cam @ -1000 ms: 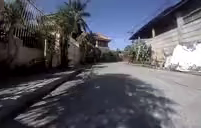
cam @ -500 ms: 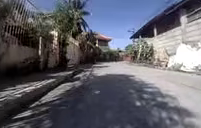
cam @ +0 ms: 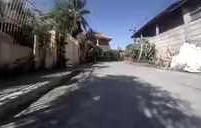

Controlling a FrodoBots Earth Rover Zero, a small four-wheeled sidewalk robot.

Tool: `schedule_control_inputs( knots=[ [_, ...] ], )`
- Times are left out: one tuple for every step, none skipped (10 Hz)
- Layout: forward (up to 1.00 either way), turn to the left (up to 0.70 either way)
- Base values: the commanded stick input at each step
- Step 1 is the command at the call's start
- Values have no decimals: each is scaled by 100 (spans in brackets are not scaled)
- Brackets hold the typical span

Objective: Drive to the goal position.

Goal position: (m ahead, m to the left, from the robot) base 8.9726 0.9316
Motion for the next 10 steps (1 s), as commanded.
schedule_control_inputs(
  knots=[
    [70,-3],
    [70,-3],
    [70,-3],
    [70,-3],
    [70,-3],
    [70,-3],
    [70,-3],
    [70,-3],
    [70,-3],
    [70,-3]
  ],
)
